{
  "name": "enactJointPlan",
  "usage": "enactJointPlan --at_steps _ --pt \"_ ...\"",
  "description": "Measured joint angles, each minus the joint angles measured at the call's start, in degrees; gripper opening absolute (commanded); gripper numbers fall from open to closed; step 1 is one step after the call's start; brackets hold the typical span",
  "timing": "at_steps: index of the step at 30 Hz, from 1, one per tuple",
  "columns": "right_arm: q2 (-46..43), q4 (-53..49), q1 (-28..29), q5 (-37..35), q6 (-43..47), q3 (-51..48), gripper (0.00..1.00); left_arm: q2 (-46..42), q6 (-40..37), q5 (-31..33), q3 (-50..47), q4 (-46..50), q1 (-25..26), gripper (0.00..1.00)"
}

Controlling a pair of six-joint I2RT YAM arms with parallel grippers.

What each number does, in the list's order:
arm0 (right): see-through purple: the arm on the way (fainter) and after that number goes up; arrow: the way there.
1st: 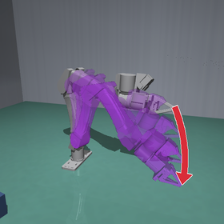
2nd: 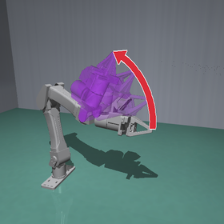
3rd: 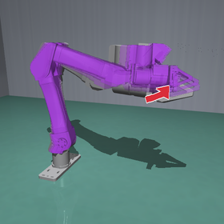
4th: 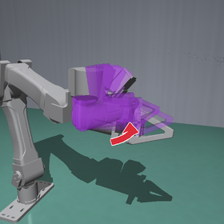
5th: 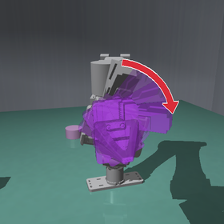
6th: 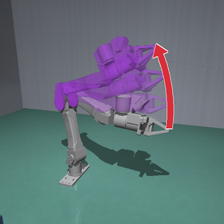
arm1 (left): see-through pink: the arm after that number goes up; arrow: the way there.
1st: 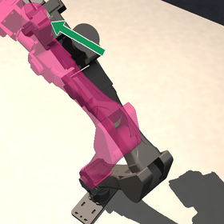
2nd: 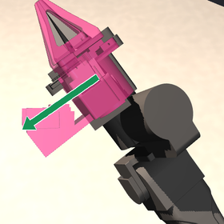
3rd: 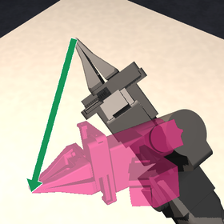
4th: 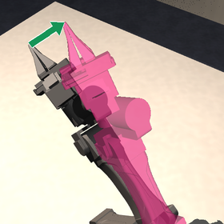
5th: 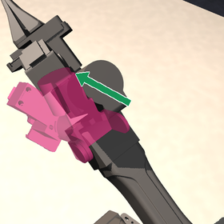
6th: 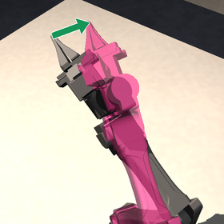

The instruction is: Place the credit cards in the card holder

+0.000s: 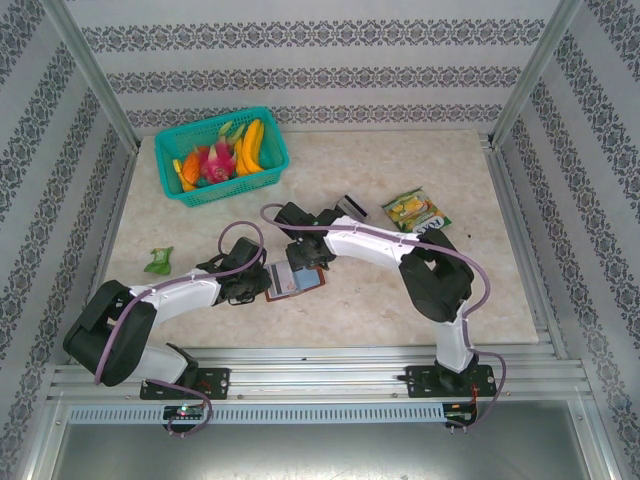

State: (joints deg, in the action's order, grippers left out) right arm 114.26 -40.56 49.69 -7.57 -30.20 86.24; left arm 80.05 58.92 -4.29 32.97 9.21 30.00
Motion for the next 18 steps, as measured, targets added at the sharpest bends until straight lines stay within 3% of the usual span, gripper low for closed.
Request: enactJointPlan --at_steps 18 --pt "1.86 -2.93 0.35 -3.74 0.00 1.03 0.50 0.00 -0.22 0.00 0.02 0.00 0.00 0.17"
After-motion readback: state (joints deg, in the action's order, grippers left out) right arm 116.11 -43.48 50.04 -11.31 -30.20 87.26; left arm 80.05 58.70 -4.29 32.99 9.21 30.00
